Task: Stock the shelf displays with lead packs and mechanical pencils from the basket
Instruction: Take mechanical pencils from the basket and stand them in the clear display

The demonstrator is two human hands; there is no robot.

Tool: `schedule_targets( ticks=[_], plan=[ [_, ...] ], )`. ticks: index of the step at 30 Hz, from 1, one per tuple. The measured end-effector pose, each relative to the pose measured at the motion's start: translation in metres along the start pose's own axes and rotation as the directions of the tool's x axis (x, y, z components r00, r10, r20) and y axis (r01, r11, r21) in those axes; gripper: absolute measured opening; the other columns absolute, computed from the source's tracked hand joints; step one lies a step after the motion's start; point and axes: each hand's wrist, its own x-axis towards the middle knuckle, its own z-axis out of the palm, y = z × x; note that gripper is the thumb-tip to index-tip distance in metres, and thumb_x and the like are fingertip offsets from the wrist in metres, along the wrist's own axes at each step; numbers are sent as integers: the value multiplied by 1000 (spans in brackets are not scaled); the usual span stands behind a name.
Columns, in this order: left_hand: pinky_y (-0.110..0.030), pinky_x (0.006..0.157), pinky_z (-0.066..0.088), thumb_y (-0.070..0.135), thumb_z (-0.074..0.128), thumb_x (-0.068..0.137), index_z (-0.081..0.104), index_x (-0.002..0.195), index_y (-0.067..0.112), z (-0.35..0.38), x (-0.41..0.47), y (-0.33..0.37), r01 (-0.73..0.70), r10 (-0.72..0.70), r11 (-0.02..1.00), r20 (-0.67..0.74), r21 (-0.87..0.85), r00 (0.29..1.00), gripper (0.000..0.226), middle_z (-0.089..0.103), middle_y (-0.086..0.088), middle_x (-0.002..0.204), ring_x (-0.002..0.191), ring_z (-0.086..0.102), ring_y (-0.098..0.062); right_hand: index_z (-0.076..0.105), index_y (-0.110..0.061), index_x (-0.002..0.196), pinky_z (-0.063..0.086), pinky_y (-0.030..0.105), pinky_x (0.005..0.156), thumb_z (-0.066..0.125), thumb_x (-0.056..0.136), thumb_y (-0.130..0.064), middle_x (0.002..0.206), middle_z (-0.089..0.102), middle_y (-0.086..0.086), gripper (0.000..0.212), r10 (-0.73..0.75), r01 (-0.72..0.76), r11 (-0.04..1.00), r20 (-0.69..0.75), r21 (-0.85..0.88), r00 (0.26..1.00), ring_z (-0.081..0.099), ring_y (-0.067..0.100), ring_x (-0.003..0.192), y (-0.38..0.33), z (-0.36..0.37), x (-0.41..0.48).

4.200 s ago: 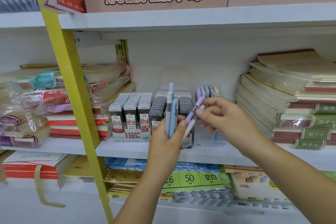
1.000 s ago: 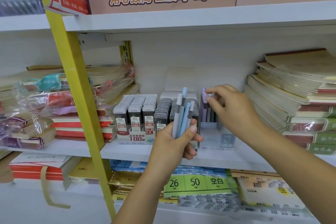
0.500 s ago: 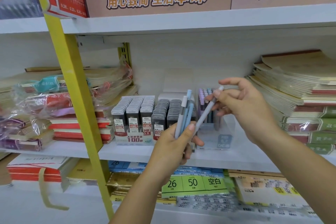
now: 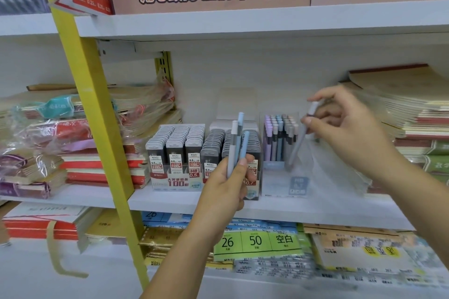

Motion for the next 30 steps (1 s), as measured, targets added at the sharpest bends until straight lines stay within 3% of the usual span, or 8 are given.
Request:
schedule_targets(
  ticks=[2, 8, 14, 18, 23, 30],
  plan=[
    [-16, 43, 32, 34, 48, 103, 68, 110, 28, 1, 0, -1, 0, 0, 1000, 2, 2, 1000, 22, 62, 7, 73, 49, 40, -3, 51, -44, 104, 58, 36, 77, 68, 87, -23, 85, 67, -10, 32, 0, 10, 991, 74, -133, 997, 66, 1, 79, 8, 6, -4],
    [-17, 44, 33, 31, 48, 105, 69, 109, 31, 3, 0, -2, 3, -3, 1000, 4, -5, 1000, 22, 62, 6, 74, 51, 41, -4, 48, -49, 99, 50, 11, 71, 67, 86, -24, 84, 65, -20, 34, -61, 67, 988, 52, -136, 997, 64, -4, 83, 15, 18, -6],
    [-17, 44, 33, 29, 47, 105, 69, 109, 31, 0, 0, 0, -13, 13, 1000, -12, 10, 1000, 23, 61, 8, 70, 50, 41, -3, 53, -31, 109, 41, 18, 60, 67, 89, -23, 87, 63, -12, 26, -101, 129, 922, 95, -365, 990, 59, 7, 75, 22, 35, -4],
    [-17, 44, 31, 28, 47, 105, 69, 110, 29, -2, -1, 0, -23, 23, 1000, -14, 0, 1000, 23, 60, 7, 70, 51, 38, -5, 49, -37, 105, 38, 14, 57, 68, 88, -25, 79, 61, -18, 28, -85, 114, 936, 100, -333, 991, 60, 3, 73, 24, 37, -4],
    [-17, 44, 32, 28, 47, 105, 69, 112, 29, -3, 0, -2, -24, 24, 1000, -17, 12, 1000, 23, 60, 8, 69, 51, 39, -4, 44, -44, 100, 38, -1, 60, 70, 86, -27, 76, 59, -26, 34, -66, 88, 958, 91, -273, 994, 57, -15, 76, 22, 40, -3],
    [-16, 46, 34, 30, 47, 105, 67, 113, 30, -2, -2, -1, -44, 44, 998, 0, 54, 999, 22, 61, 9, 69, 51, 41, -3, 51, -35, 106, 35, 4, 58, 70, 87, -24, 79, 63, -17, 29, -64, 84, 951, 76, -298, 995, 59, -5, 75, 25, 41, 2]
  ],
)
